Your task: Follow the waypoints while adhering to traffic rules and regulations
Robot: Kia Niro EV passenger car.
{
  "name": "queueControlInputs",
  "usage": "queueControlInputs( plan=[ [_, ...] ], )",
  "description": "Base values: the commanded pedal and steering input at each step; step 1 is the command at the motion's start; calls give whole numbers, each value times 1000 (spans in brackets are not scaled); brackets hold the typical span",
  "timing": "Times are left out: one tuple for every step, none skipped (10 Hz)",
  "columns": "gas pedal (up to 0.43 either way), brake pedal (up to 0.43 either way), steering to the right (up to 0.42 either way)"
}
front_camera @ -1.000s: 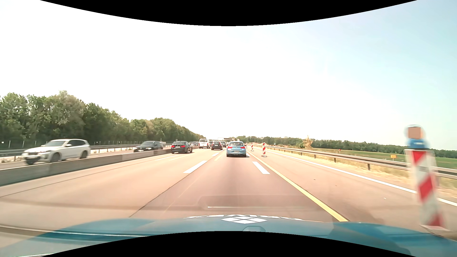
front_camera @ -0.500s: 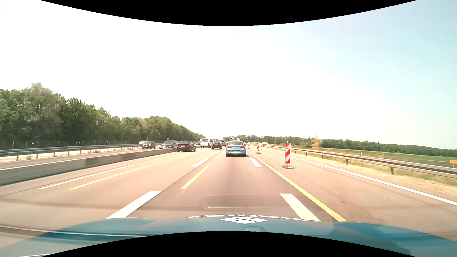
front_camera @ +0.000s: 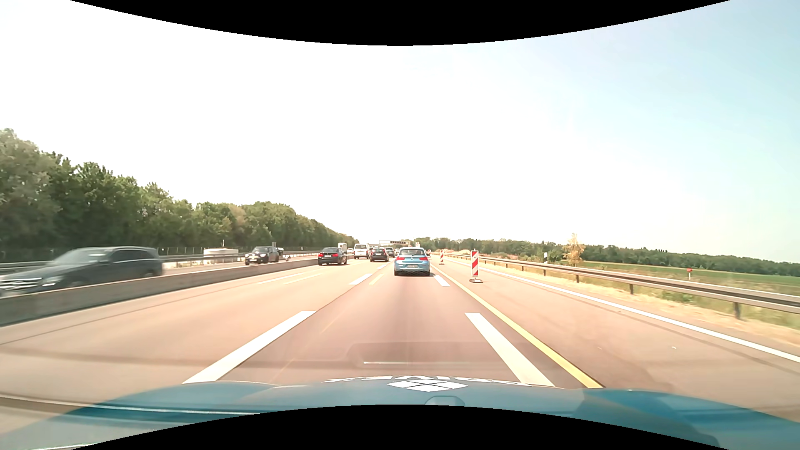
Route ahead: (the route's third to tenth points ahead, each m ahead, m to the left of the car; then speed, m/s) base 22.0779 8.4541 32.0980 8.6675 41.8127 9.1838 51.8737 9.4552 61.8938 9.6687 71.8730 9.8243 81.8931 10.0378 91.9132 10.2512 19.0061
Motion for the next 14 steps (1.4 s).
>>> queueControlInputs(
  plan=[
    [0,0,0],
    [0,0,0],
    [0,0,0],
    [0,0,0],
    [0,0,0],
    [0,0,0],
    [79,0,-1],
    [110,0,-1],
    [110,0,-2],
    [110,0,-2],
    [110,0,-2],
    [110,0,-2],
    [98,0,-2],
    [98,0,-2]
  ],
)
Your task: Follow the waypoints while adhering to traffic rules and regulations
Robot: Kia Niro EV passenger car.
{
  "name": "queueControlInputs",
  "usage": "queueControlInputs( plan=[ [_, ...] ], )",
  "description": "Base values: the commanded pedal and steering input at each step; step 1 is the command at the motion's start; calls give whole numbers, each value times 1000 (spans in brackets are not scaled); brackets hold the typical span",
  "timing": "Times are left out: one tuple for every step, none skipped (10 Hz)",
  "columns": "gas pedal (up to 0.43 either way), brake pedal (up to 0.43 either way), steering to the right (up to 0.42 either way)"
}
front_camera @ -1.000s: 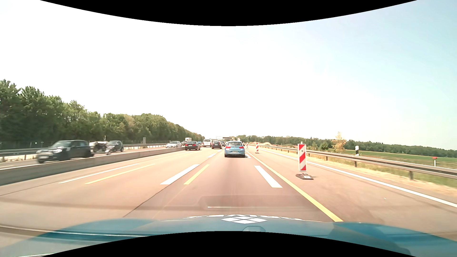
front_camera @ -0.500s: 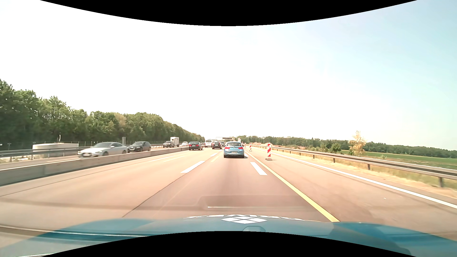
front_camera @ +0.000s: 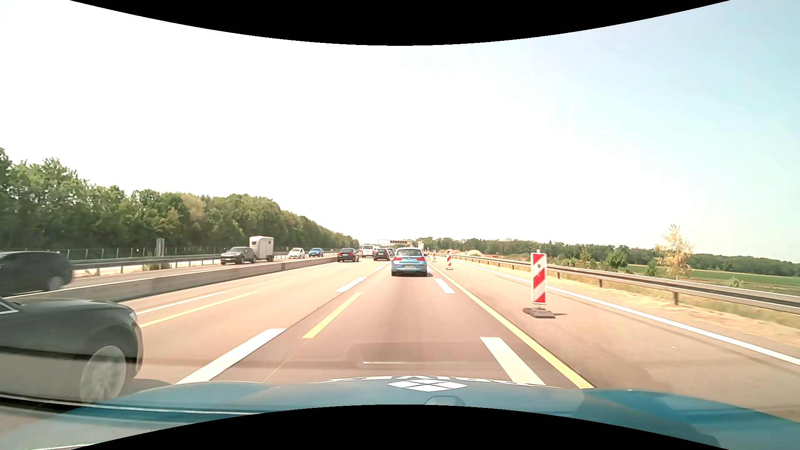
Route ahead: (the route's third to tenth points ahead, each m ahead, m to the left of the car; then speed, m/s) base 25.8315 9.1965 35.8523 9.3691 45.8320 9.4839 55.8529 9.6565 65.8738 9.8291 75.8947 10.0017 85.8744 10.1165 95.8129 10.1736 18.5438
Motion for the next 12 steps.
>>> queueControlInputs(
  plan=[
    [98,0,-2],
    [98,0,-2],
    [98,0,-2],
    [98,0,-2],
    [87,0,-2],
    [87,0,-2],
    [98,0,-2],
    [110,0,-2],
    [110,0,-2],
    [110,0,-1],
    [110,0,-1],
    [110,0,-1]
  ],
)
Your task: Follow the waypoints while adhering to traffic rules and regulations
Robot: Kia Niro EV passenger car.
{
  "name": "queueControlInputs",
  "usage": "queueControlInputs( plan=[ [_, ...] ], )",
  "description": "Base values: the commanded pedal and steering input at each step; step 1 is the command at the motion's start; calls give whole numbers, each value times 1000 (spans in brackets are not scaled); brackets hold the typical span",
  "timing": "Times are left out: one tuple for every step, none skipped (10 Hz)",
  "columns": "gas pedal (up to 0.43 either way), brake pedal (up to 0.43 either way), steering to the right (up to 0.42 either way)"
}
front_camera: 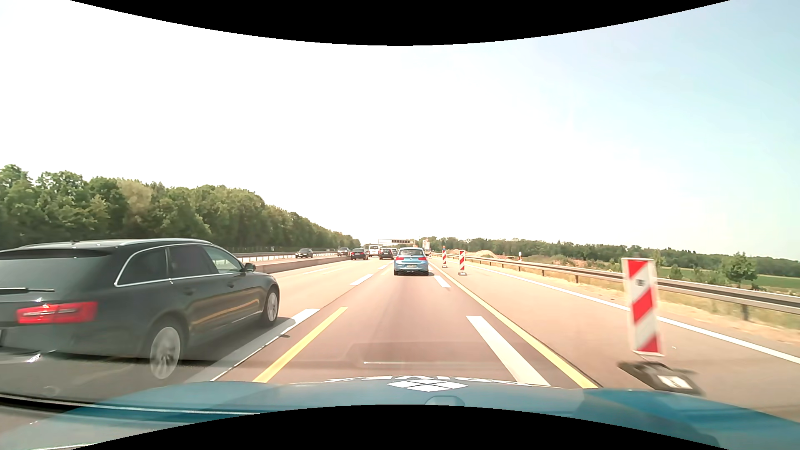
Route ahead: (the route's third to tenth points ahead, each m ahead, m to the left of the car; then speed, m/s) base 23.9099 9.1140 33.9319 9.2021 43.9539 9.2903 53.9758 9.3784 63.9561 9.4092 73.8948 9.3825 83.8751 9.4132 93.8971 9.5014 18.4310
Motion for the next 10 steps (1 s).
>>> queueControlInputs(
  plan=[
    [110,0,0],
    [110,0,0],
    [110,0,0],
    [130,0,0],
    [130,0,0],
    [130,0,0],
    [130,0,0],
    [130,0,0],
    [130,0,0],
    [130,0,-1]
  ],
)
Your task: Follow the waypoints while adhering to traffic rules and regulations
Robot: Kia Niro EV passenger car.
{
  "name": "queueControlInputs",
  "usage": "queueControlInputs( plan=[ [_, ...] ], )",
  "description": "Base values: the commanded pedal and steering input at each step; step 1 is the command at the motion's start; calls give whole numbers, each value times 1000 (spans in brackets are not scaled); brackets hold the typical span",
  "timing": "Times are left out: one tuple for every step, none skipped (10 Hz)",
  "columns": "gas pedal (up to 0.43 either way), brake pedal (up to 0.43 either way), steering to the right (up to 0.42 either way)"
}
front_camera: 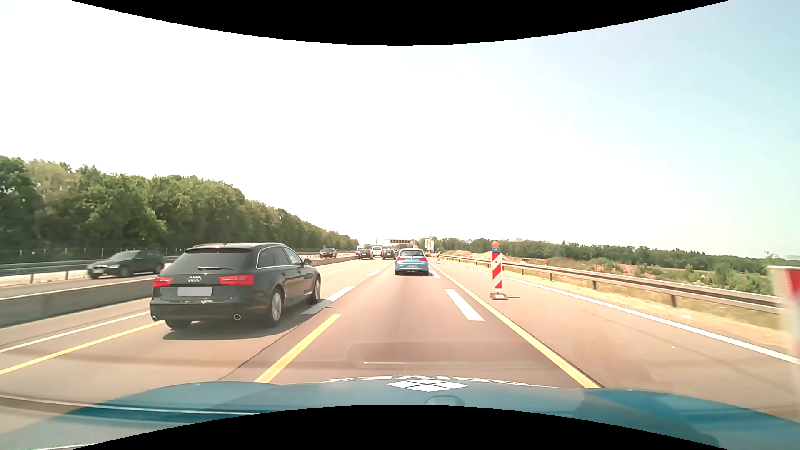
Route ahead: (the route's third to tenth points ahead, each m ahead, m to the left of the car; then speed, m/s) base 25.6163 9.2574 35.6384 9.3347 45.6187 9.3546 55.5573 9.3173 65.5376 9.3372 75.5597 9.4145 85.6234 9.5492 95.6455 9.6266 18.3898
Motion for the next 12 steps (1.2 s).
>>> queueControlInputs(
  plan=[
    [130,0,0],
    [130,0,0],
    [130,0,0],
    [130,0,0],
    [130,0,0],
    [130,0,0],
    [130,0,0],
    [130,0,-1],
    [130,0,0],
    [130,0,0],
    [130,0,0],
    [130,0,0]
  ],
)
